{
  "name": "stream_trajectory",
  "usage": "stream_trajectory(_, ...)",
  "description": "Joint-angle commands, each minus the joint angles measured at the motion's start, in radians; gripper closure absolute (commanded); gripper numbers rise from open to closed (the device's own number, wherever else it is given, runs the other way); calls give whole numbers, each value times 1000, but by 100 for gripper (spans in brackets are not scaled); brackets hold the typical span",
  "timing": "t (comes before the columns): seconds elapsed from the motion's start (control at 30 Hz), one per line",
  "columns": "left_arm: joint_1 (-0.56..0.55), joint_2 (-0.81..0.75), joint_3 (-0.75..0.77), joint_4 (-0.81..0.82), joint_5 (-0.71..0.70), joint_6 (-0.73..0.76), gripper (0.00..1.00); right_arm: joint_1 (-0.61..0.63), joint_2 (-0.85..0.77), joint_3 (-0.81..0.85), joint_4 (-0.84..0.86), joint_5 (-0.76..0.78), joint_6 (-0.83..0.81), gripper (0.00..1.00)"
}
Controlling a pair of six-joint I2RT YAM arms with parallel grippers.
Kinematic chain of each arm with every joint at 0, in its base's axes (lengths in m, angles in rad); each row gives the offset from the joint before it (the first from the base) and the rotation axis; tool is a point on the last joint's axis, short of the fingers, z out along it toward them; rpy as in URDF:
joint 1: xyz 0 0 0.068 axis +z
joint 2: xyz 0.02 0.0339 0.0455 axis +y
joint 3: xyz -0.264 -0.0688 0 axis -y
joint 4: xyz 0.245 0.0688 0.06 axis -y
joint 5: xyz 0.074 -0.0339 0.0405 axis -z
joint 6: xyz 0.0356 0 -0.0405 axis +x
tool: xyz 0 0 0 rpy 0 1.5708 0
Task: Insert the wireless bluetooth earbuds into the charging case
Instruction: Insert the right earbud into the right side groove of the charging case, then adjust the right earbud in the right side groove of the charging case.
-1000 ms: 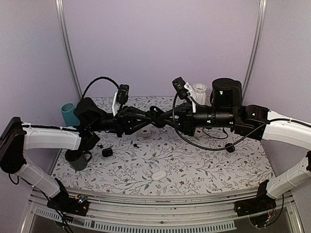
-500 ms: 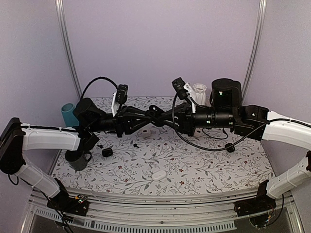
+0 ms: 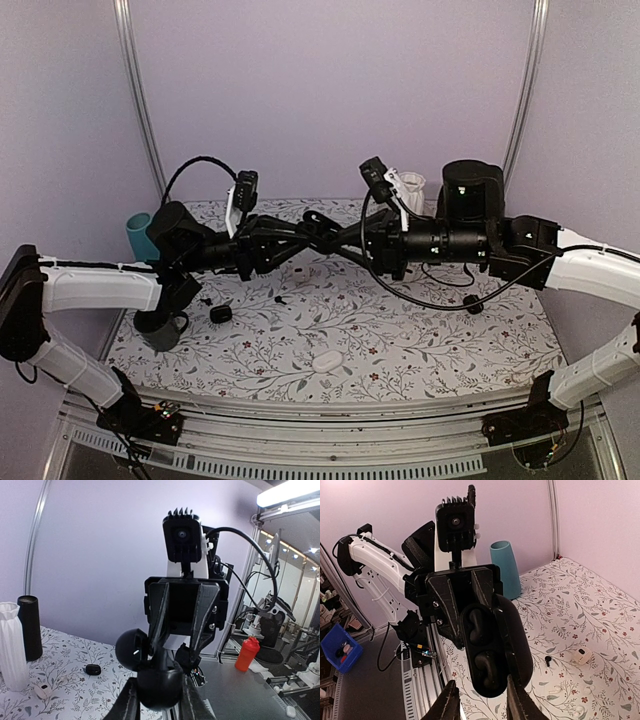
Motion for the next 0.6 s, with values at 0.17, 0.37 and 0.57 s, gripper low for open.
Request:
stream_trajectory(0.17, -9, -24, 4, 2, -18, 25, 100, -19, -106, -33, 75, 81, 46, 57)
stream_trajectory(0.37, -11, -23, 10, 15, 2, 14, 100, -100, -99, -69, 133, 65, 165, 52)
stream_trajectory(0.57, -14, -29, 16, 14, 17, 9, 100, -127, -45, -64, 148, -8, 213, 49)
